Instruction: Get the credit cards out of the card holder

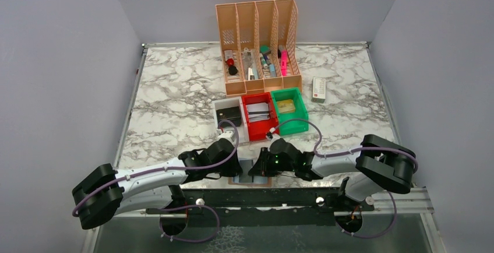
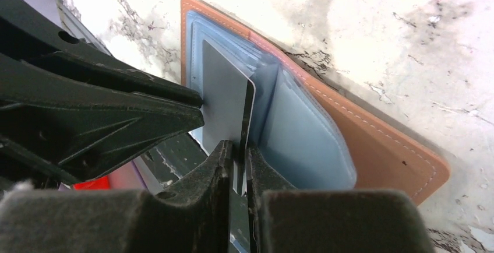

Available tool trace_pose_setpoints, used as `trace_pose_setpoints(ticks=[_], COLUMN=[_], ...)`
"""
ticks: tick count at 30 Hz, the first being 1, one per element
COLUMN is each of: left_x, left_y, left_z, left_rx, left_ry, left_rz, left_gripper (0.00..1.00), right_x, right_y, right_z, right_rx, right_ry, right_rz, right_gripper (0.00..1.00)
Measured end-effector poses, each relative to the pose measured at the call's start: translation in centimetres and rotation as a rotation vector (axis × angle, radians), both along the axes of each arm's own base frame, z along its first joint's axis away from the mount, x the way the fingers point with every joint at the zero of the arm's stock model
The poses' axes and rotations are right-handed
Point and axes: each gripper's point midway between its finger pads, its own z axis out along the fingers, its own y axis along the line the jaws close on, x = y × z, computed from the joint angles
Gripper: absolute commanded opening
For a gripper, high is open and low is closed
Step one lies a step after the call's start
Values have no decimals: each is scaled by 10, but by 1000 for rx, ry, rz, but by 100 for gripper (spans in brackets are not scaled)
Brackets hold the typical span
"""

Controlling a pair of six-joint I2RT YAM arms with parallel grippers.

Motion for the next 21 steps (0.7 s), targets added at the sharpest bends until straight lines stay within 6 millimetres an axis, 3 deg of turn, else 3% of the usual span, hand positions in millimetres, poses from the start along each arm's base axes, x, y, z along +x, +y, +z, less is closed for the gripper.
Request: trace_pose_setpoints(ticks=[16,21], left_x=[-1,-1], left_y=[-4,-4], left_z=[-3,-3], left_rx=[-3,-2], left_ry=[7,7], left_rz=[2,1], left_gripper=[12,12], right_x=[-5,-3], right_y=[-6,-10], right_z=[8,9], right_rx=[61,84], right_ry=[5,19], right_rz=[-2,-19], right_gripper=[25,18])
